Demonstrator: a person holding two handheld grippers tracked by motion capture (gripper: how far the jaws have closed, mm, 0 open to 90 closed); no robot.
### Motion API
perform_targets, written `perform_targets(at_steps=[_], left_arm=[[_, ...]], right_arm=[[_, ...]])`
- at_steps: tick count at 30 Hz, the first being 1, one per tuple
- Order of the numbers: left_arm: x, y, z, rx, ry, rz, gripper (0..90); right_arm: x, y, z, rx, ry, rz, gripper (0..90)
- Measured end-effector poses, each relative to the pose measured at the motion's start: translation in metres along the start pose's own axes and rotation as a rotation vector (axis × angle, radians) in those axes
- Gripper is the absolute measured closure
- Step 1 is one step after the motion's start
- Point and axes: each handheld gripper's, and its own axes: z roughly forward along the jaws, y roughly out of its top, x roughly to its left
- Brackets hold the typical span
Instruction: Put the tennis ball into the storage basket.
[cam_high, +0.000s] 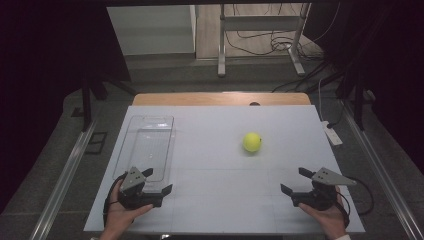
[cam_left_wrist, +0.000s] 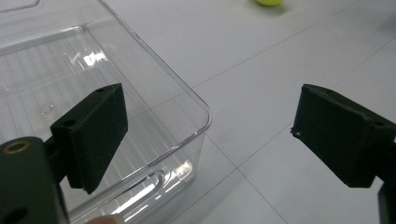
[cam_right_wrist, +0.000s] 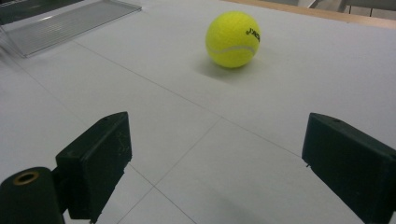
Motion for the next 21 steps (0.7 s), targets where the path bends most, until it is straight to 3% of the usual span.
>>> perform_targets(at_steps=[21], left_arm=[[-0.0016, 0.0004, -0.0005, 0.0, -0.001, 0.005, 10.8]], right_arm=[[0.0, -0.0014, 0.0014, 0.013, 0.007, -0.002, 9.2]])
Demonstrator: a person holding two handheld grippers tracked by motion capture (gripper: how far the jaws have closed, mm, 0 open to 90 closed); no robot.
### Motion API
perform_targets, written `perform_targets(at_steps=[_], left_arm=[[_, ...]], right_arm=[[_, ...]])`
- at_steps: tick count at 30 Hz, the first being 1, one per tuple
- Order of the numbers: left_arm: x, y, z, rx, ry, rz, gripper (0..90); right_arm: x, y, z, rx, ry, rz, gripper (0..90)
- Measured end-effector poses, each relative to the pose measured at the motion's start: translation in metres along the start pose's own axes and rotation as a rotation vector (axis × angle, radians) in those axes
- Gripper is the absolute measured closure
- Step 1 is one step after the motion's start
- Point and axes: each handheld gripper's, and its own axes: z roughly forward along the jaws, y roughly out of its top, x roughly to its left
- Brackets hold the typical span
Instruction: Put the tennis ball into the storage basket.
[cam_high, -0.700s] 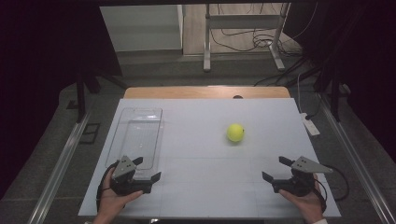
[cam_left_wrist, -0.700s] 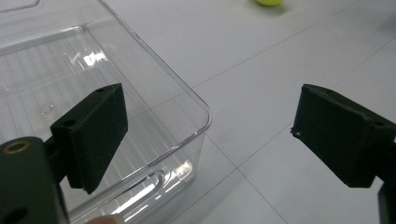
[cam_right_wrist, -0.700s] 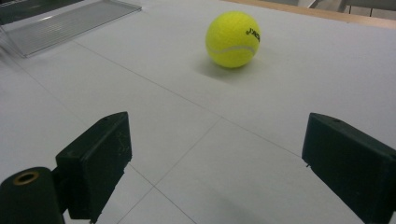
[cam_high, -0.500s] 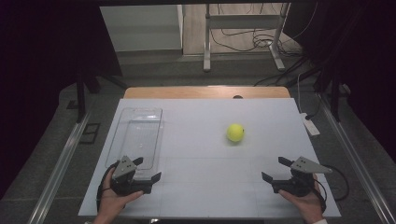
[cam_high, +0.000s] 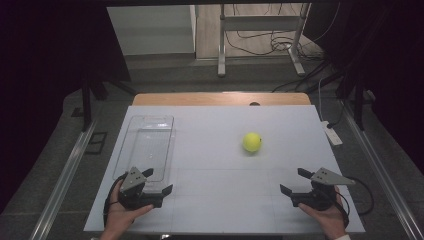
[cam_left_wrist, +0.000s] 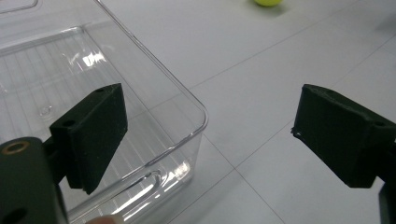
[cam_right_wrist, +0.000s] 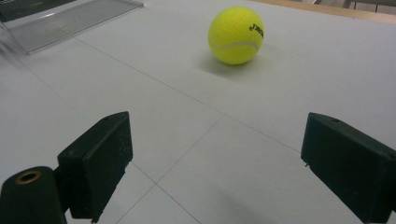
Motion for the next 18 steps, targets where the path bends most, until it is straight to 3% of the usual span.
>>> perform_targets(at_steps=[18], left_arm=[[-0.0035, 0.0063, -0.002, 0.007, -0.002, 0.002, 10.5]], right_arm=[[-0.0015, -0.0001, 0.0024, 0.001, 0.017, 0.013, 9.4]])
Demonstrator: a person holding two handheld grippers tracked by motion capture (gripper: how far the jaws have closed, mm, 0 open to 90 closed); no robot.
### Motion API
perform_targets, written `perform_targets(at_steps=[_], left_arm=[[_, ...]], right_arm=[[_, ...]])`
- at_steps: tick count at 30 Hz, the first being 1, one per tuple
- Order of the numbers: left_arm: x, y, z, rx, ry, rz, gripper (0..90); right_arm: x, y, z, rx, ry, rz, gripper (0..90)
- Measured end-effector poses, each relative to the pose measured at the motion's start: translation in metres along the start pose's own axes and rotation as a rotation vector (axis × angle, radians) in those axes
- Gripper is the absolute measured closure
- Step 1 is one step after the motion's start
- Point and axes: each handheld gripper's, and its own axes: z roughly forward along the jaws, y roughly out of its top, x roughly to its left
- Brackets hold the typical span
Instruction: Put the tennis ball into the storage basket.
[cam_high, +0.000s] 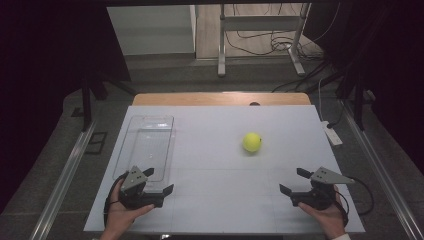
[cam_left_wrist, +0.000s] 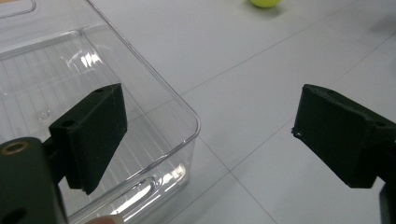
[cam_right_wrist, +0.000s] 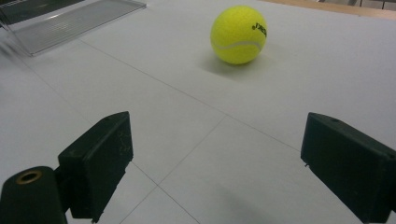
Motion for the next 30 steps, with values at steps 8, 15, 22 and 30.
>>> perform_targets(at_steps=[8, 15, 22, 30], left_arm=[[0.0, 0.007, -0.002, 0.01, -0.025, -0.004, 10.3], [-0.001, 0.011, -0.001, 0.023, -0.029, -0.004, 10.1], [-0.003, 0.021, 0.0, 0.032, -0.035, 0.009, 10.2], [-0.007, 0.035, 0.004, 0.047, -0.042, 0.025, 10.3]], right_arm=[[0.0, 0.0, 0.0, 0.003, -0.004, 0.0, 9.4], [0.0, 0.0, 0.001, 0.006, -0.005, -0.001, 9.4], [0.0, 0.0, 0.0, 0.005, -0.004, -0.002, 9.4], [0.0, 0.0, 0.001, 0.008, -0.003, -0.002, 9.4]])
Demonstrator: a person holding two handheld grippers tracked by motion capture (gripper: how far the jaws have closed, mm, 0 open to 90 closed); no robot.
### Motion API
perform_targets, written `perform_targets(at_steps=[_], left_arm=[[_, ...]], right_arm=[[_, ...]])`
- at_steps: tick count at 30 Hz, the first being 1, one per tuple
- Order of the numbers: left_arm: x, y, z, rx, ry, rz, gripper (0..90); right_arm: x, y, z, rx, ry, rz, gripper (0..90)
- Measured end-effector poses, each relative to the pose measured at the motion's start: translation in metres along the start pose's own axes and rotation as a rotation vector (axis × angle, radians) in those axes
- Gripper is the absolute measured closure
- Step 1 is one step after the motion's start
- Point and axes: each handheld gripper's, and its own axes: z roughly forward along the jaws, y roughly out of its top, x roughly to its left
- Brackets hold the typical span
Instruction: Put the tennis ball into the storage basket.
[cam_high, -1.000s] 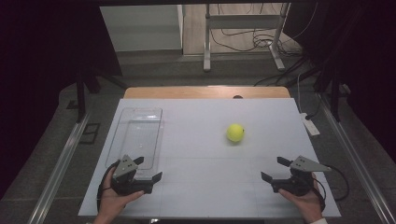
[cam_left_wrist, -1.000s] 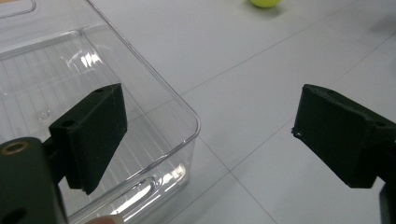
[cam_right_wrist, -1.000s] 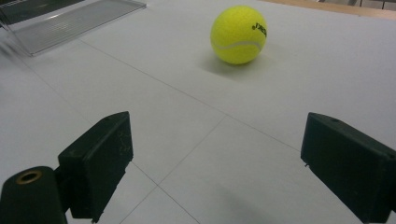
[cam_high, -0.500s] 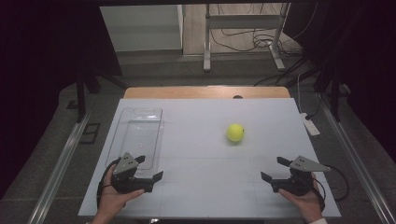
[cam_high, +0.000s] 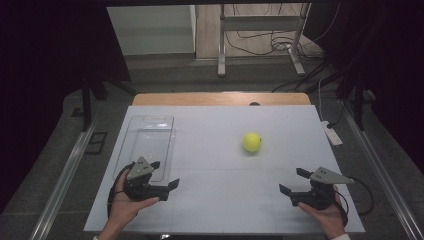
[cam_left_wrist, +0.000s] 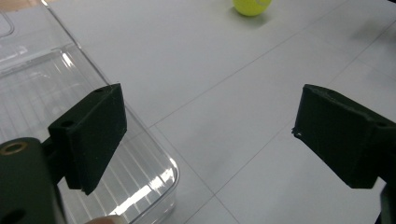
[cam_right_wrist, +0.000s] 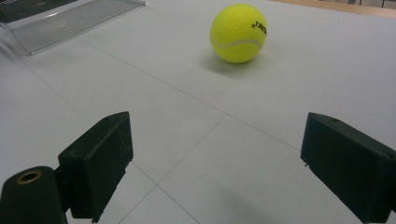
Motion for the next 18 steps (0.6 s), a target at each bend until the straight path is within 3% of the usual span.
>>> perform_targets(at_steps=[18], left_arm=[[-0.005, 0.019, 0.008, 0.034, -0.004, 0.023, 10.6]], right_arm=[[0.0, 0.0, 0.0, -0.001, 0.003, 0.002, 9.4]])
